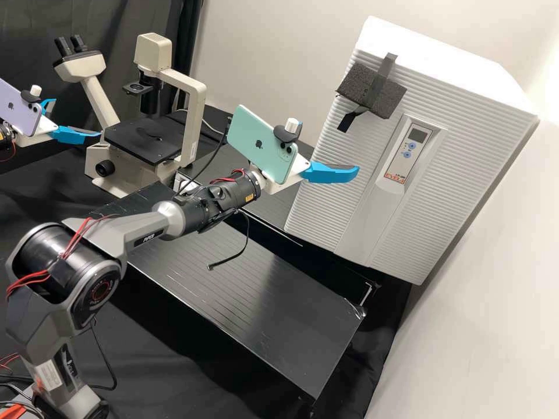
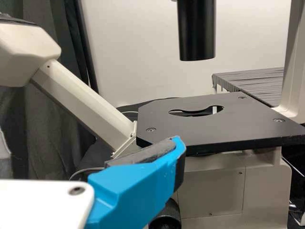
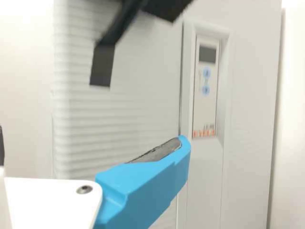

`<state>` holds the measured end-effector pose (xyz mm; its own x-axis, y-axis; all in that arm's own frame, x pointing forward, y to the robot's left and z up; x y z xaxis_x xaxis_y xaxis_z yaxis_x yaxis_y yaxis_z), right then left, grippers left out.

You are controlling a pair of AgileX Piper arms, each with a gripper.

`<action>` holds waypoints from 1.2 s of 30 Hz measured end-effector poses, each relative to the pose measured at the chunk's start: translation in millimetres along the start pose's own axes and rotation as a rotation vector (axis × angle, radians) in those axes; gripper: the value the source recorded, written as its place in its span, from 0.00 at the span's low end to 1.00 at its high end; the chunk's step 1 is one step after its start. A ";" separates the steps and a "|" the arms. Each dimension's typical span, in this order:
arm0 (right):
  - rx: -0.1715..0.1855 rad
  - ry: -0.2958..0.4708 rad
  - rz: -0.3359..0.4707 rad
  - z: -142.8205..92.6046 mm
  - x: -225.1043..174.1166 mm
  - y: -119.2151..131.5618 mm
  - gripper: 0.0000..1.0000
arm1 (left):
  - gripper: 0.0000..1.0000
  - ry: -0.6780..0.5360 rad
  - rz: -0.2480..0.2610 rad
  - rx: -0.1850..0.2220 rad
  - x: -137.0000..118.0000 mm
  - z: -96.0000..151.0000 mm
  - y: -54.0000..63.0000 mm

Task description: Open the incubator door.

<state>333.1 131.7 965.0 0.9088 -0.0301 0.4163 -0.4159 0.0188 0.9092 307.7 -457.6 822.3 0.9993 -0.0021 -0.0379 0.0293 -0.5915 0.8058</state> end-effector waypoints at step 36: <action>0.019 -0.041 -0.004 10.6 3.7 2.6 0.00 | 1.00 0.000 0.000 0.000 0.0 0.0 0.0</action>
<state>335.0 121.1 968.9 0.9082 -0.0713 0.4125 -0.4135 -0.0004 0.9105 307.7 -457.6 822.3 0.9993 -0.0021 -0.0379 0.0293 -0.5915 0.8058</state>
